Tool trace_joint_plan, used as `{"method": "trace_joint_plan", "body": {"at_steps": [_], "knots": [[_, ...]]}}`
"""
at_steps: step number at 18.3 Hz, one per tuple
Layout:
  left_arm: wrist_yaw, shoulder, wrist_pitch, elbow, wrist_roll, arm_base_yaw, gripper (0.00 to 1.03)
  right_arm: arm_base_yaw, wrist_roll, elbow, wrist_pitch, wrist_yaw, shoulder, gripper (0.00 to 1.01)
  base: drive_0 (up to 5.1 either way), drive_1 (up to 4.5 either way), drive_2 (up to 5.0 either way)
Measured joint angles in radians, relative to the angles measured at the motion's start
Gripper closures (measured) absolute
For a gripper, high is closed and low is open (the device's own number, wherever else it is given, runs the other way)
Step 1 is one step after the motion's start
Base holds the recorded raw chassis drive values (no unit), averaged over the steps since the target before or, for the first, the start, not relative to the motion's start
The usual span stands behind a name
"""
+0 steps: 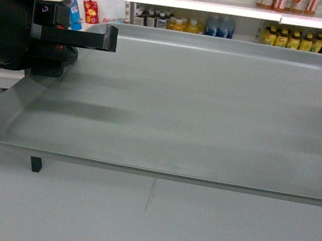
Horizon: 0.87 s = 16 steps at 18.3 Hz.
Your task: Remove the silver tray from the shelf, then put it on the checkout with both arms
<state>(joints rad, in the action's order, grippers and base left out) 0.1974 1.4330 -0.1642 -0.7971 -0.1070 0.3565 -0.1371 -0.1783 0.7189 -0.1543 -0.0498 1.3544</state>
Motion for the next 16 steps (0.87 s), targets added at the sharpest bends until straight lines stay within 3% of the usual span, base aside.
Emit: {"method": "trace_joint_plan", "body": {"at_steps": [11,16], "knots": [[0.003,0.000,-0.007,0.000,0.000,0.003,1.00,0.005,0.003,0.000,-0.003,-0.001,0.001,0.98,0.0,-4.14,4.2],[-0.001,0.002,-0.006,0.000,0.000,0.002,1.00,0.005,0.004,0.000,-0.003,0.002,0.001,0.98,-4.7,2.71,2.7]]}}
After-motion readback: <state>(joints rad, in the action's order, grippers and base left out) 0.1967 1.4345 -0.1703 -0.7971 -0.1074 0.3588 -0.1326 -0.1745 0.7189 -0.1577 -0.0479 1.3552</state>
